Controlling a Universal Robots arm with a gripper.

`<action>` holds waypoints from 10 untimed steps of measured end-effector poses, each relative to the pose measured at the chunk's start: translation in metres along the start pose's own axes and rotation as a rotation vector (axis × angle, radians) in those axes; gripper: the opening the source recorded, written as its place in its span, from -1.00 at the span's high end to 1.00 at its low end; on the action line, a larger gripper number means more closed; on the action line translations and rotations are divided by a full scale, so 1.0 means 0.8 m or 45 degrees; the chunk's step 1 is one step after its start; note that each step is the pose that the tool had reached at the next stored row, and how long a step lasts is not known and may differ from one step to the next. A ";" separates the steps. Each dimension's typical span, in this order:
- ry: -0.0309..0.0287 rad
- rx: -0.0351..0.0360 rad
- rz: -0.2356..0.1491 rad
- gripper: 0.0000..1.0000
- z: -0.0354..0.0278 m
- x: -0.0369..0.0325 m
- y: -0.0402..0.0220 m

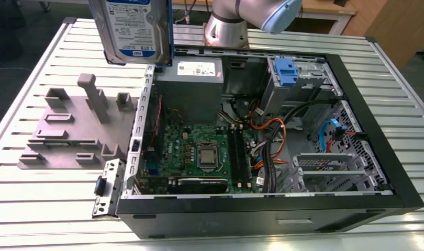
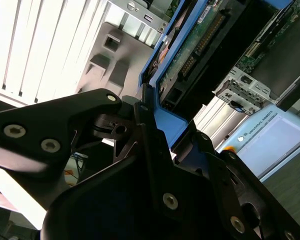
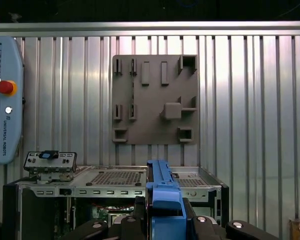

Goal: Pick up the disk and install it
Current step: 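Pick up the disk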

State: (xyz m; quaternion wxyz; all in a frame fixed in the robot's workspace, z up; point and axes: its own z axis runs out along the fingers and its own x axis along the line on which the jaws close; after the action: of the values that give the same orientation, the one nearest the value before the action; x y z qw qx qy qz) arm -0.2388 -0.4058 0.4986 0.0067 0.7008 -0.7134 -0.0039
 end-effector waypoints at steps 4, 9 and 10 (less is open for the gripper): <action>0.0000 -0.0001 0.000 0.27 0.0000 0.0018 -0.0044; 0.0000 -0.0001 0.000 0.27 -0.0002 0.0024 -0.0176; 0.0000 -0.0001 0.000 0.27 -0.0002 0.0028 -0.0180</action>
State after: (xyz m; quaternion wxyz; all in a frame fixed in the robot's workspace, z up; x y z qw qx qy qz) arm -0.2244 -0.4083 0.4986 0.0067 0.7007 -0.7134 -0.0039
